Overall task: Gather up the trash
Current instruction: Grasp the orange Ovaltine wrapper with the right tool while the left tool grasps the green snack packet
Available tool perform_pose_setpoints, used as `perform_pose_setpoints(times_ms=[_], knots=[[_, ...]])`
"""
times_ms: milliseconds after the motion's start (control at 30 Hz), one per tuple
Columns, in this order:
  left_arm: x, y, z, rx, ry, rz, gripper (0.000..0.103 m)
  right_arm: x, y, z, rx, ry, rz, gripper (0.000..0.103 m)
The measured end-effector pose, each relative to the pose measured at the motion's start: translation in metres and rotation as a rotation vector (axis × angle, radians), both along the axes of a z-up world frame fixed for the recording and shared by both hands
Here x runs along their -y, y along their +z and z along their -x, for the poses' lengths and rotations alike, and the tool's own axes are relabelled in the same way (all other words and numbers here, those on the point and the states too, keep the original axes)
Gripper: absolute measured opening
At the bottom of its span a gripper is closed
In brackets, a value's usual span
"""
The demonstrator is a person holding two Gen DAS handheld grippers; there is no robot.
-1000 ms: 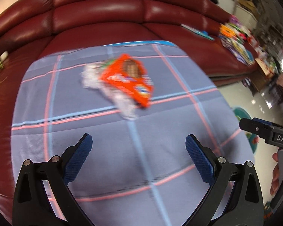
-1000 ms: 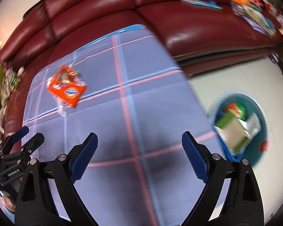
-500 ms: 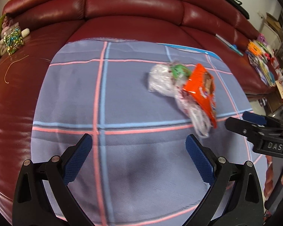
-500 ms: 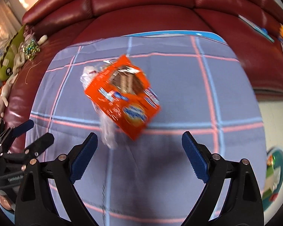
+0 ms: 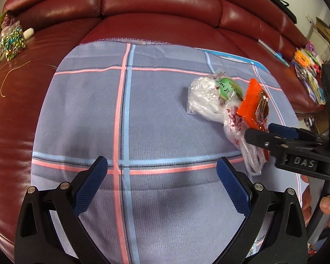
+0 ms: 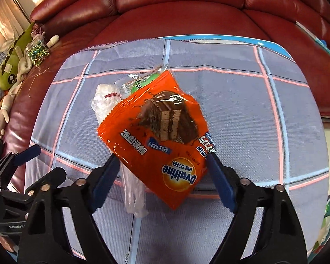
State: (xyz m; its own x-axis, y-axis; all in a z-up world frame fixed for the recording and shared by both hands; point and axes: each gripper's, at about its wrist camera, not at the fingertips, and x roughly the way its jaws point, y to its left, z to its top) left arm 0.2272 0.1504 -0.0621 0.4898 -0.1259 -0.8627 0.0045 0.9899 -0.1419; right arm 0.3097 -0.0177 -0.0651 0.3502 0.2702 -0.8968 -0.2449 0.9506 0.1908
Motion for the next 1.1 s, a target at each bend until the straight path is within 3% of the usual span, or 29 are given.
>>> perform_pose_setpoints(times_ms=[133, 200, 467, 600, 733, 833, 933, 1100], knots=[[0.004, 0.003, -0.003, 0.009, -0.003, 0.001, 0.099, 0.001, -0.001, -0.002, -0.021, 0.016, -0.031, 0.050], [0.006, 0.003, -0.004, 0.010, -0.003, 0.001, 0.099, 0.002, 0.000, -0.001, -0.022, 0.019, -0.031, 0.047], [0.019, 0.003, -0.008, 0.015, -0.020, -0.013, 0.099, 0.023, 0.011, -0.003, -0.020, -0.009, -0.071, 0.046], [0.024, 0.001, -0.011, 0.010, -0.021, -0.008, 0.099, 0.022, 0.014, -0.005, 0.014, -0.007, -0.022, 0.045], [0.031, 0.000, -0.014, 0.004, -0.028, -0.011, 0.099, 0.026, 0.006, -0.010, 0.009, -0.028, 0.011, 0.036], [0.036, 0.001, -0.017, 0.010, -0.037, -0.020, 0.099, 0.032, 0.007, -0.012, 0.036, -0.047, 0.034, 0.012], [0.039, 0.003, -0.021, 0.015, -0.043, -0.029, 0.099, 0.047, 0.011, -0.013, 0.049, -0.088, 0.019, 0.006], [0.049, 0.012, -0.033, 0.036, -0.057, -0.040, 0.099, 0.066, 0.015, -0.012, 0.050, -0.118, 0.000, 0.005]])
